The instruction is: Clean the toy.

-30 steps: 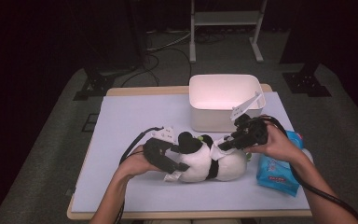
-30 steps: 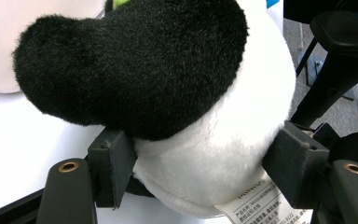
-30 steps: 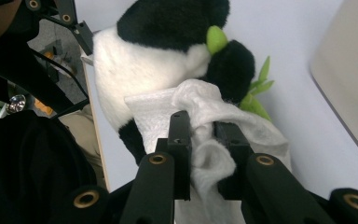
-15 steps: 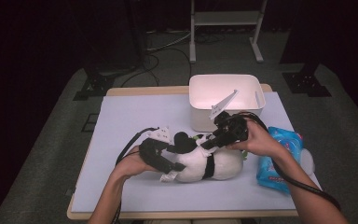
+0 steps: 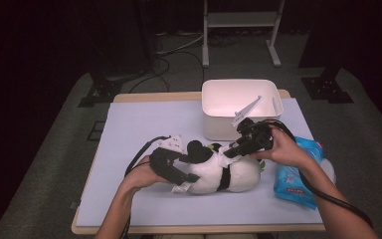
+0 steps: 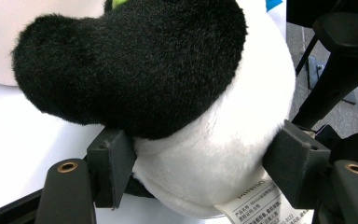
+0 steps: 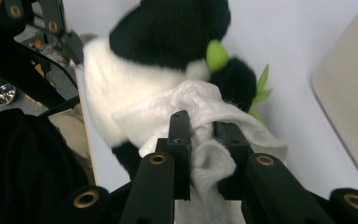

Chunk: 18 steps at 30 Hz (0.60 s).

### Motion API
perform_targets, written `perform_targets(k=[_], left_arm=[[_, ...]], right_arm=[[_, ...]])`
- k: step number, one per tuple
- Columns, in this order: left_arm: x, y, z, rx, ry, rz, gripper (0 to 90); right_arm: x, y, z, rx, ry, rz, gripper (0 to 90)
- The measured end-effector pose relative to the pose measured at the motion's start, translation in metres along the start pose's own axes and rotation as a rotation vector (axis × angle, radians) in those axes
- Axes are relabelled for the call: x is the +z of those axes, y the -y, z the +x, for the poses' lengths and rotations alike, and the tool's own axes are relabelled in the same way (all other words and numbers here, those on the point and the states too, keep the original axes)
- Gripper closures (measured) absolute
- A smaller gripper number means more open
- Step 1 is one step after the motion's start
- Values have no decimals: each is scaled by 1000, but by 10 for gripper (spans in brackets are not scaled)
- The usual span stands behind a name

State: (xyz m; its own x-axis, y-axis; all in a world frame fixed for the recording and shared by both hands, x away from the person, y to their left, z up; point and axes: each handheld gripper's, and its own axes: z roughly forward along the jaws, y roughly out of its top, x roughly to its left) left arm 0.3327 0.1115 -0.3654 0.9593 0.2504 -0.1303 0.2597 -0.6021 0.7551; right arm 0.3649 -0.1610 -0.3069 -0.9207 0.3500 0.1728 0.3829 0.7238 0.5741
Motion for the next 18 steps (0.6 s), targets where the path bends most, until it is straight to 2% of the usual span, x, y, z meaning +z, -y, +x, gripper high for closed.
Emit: perform_targets(k=[6,8,13,14,15,18], left_arm=[[0,-3,-3,22,-6,11,301],[0,-1,-3,12,-8,9,301],[0,-1,-2,14,-5,7,301],[0,-1,-2,12,-5,5,301],[0,-1,-2,12,-5,5,301],[0,-1,-2,13,-6,6,301]], right_arm=[[8,-25,7,-37,-17,-19,778],[11,-30,8,-45,-15,-7,777],[14,-25,0,-28,-3,17,777],[13,-21,-1,-6,0,32,776],[13,-21,-1,-6,0,32,776],[9,-11,-4,3,19,53,775]])
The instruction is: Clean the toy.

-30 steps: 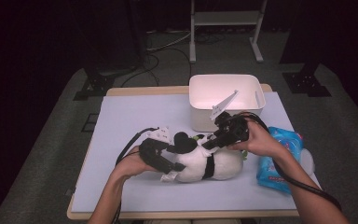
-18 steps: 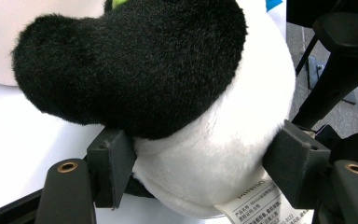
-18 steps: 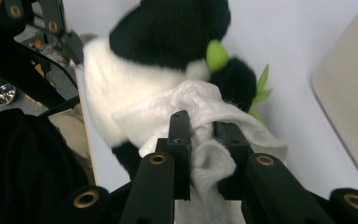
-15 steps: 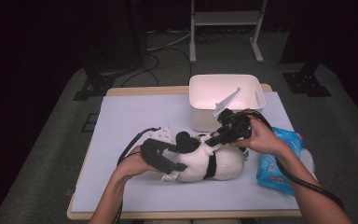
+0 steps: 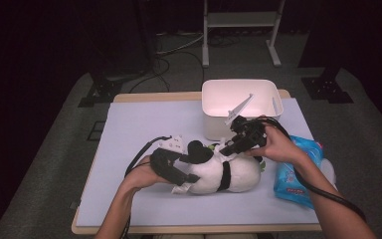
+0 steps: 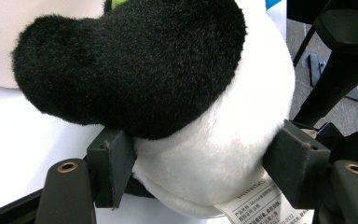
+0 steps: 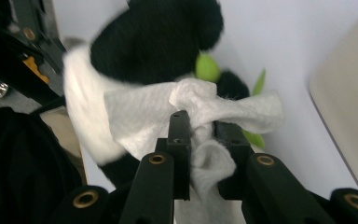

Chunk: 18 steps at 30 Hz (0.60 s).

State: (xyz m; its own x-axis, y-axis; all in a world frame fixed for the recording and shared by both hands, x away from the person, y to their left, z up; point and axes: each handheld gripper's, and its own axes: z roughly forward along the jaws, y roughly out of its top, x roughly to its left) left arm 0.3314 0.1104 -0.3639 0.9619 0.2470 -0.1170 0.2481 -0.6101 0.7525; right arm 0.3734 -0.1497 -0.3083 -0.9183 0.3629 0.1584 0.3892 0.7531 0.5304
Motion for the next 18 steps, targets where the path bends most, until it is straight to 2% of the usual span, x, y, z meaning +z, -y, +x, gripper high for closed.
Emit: perform_targets(k=[3,9,11,13,18], left_arm=[[0,0,0,3,2,-5,302],[1,-1,-1,10,5,-6,302],[1,-1,-2,11,4,-10,302],[1,-3,-3,18,6,-14,303],[-1,-8,-5,31,-5,-4,310]], right_arm=[[-4,8,-1,5,19,26,773],[-23,30,-5,47,48,18,773],[-31,45,-8,82,61,19,773],[-32,50,-9,97,57,14,773],[-29,52,-8,97,34,-4,776]])
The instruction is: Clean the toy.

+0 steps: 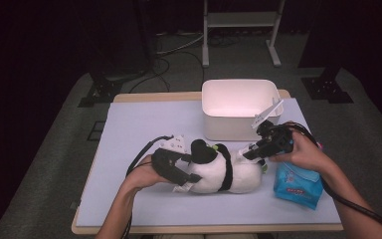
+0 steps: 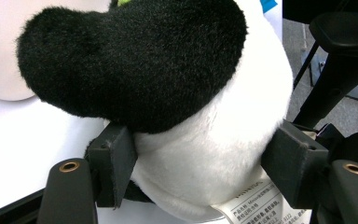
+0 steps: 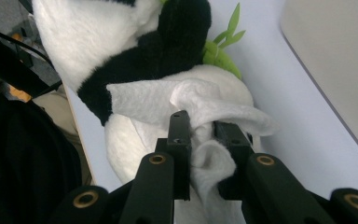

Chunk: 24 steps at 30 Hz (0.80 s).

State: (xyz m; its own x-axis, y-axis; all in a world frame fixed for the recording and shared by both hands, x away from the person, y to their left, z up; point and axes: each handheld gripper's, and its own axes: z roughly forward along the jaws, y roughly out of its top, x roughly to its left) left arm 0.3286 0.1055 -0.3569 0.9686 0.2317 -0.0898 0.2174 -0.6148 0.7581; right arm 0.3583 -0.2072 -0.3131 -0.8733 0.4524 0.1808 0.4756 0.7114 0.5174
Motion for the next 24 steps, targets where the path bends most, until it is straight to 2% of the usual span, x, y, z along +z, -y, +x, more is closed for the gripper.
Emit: perform_targets(k=[9,11,14,18,21,24], left_arm=[[-8,-5,2,0,-8,13,314],[-16,-8,2,0,-15,-5,316],[-24,-13,1,-1,-25,-4,317],[-30,-24,-3,23,-32,-11,323],[-35,-30,-5,38,-49,8,323],[-42,-35,-7,45,-51,-9,323]], right_arm=[[10,-4,0,-3,-48,-58,781],[13,-6,-1,-2,-70,-77,783],[17,-10,2,-12,-91,-95,783],[20,-19,10,-35,-145,-129,783],[21,-28,17,-68,-125,-119,783],[16,-30,17,-67,-127,-129,783]])
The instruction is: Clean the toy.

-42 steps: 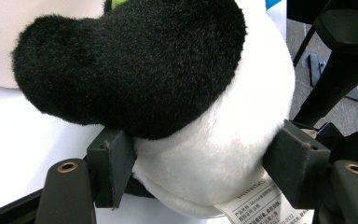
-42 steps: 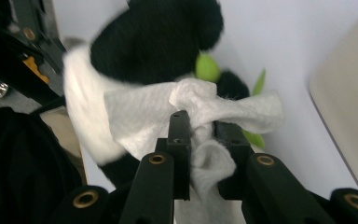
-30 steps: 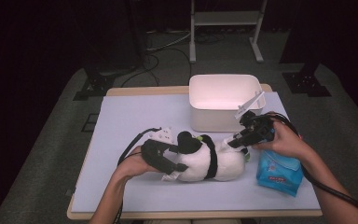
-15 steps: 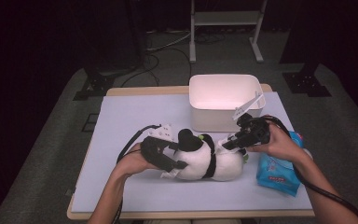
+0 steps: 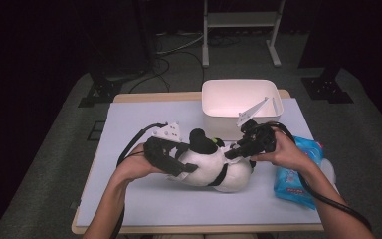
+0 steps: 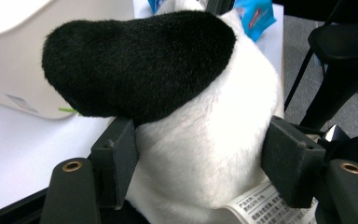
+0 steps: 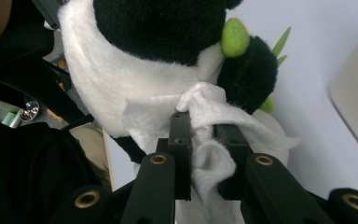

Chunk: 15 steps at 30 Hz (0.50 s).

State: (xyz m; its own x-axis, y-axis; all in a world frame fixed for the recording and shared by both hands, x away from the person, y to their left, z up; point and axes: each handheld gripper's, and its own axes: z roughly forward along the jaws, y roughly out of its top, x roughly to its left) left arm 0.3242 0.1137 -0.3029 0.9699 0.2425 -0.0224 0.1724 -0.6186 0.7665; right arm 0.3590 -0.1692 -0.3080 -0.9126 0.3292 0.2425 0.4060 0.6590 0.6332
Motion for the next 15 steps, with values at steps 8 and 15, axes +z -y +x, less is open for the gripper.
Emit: perform_targets(k=[8,15], left_arm=[[6,-11,-1,19,8,23,323],[15,-20,-6,36,15,22,318]], right_arm=[[-13,-7,4,-11,-8,-44,782],[-25,-19,8,-35,6,-59,782]])
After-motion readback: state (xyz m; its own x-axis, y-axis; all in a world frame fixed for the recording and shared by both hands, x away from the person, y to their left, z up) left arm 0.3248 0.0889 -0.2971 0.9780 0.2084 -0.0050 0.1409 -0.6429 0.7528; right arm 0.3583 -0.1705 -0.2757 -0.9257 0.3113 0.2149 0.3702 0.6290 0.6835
